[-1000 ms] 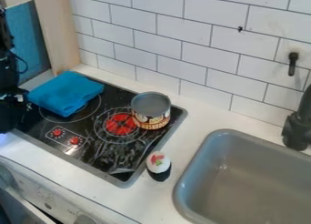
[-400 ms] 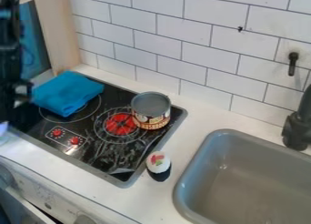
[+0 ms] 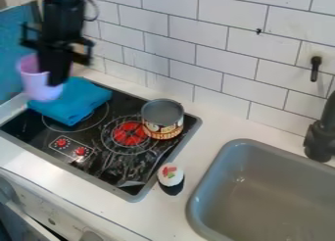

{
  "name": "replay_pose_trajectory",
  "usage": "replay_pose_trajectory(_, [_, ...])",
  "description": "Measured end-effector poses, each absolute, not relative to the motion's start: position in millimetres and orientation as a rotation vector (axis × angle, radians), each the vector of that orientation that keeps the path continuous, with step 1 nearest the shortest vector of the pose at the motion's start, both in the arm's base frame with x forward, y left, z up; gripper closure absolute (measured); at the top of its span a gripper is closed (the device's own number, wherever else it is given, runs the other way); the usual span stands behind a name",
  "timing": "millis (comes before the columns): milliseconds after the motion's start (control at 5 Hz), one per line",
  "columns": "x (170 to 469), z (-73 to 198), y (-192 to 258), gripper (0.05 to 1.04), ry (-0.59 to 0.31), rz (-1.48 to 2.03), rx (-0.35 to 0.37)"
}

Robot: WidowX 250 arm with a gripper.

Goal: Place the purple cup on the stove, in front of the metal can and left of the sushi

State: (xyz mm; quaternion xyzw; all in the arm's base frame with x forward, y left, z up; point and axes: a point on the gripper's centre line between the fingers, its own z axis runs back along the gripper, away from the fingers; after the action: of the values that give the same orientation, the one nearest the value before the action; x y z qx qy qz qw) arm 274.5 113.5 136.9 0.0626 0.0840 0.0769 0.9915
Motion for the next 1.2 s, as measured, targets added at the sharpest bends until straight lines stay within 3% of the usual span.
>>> replay_pose_trajectory(400, [293.5, 127.0, 63.3, 0.985, 0.169, -0.042, 0.072])
replay_pose_trajectory(800, [289.1, 94.8, 40.1, 0.985, 0.315, -0.094, 0.022])
replay_pose_trajectory(1200, [264.5, 67.1, 11.3, 0.985, 0.420, -0.079, 0.057])
